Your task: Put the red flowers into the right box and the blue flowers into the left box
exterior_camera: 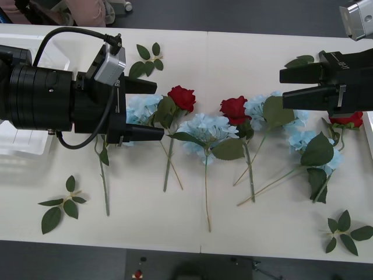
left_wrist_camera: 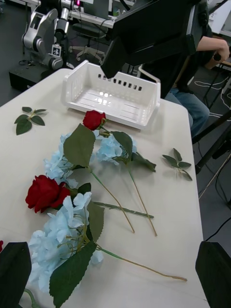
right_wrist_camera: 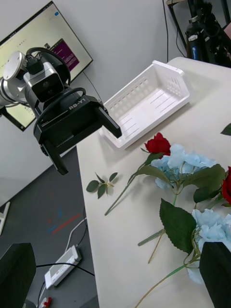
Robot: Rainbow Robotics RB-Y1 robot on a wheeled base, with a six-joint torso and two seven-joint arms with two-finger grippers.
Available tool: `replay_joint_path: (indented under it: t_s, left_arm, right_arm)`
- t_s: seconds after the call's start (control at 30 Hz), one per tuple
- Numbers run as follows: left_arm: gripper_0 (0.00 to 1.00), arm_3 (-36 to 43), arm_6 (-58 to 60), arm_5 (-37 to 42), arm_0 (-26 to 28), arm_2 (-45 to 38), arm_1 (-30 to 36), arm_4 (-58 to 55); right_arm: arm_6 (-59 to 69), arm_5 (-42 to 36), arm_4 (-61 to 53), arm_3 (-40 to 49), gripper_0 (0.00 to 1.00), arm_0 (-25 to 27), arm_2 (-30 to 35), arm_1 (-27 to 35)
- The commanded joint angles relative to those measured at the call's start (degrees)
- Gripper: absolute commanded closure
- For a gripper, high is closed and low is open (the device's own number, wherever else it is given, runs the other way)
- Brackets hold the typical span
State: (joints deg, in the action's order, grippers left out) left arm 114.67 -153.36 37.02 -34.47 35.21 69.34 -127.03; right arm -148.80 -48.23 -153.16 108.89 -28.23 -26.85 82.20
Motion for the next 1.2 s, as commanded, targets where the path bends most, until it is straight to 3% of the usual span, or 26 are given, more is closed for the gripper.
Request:
replay_joint_path:
  t_s: [0.03,0.17,0.27,0.43,0.53,0.6,0.77,0.97,1.2]
  left_arm:
    - [0.0,0.55,-1.64,-0.54,-0.69,-0.49,0.62,-0.68]
    - [0.0,0.64,-1.64,-0.72,3.62,1.0,-2.28,-3.31]
    - [0.0,-0.85,-1.64,-1.16,4.76,-0.67,-1.23,-15.18]
    - [0.0,-5.25,6.94,5.17,7.84,-1.11,8.71,-24.06]
    - [0.0,-9.03,15.99,9.21,11.36,-2.25,12.4,-24.76]
    - [0.0,-12.63,22.58,12.47,14.08,-4.45,13.45,-19.05]
    - [0.0,-18.52,39.54,19.23,14.7,-8.84,10.11,0.64]
    - [0.0,-22.12,62.48,28.11,14.7,-16.75,-2.81,26.83]
    - [0.0,-22.65,73.64,28.99,13.82,-18.86,-12.83,44.85]
  right_arm:
    - [-0.7,-0.11,1.2,-0.52,0.0,2.3,-3.03,-1.35]
    - [10.73,-3.37,5.07,-2.28,0.0,2.21,-1.36,-0.64]
    - [29.01,-10.31,11.22,-5.09,0.0,1.95,2.94,-1.35]
    - [68.47,-33.78,35.04,-10.45,0.0,-1.3,17.53,-6.62]
    - [80.87,-45.11,44.0,-13.09,0.0,-4.47,21.58,-9.26]
    - [87.37,-51.27,49.71,-16.43,0.0,-6.58,21.66,-10.22]
    - [93.96,-55.4,66.5,-24.07,0.0,-9.48,21.05,-13.03]
    - [93.26,-54.25,81.27,-42.09,0.0,-14.75,20.26,-19.8]
    - [85.17,-49.07,89.79,-55.8,0.0,-20.2,15.95,-23.93]
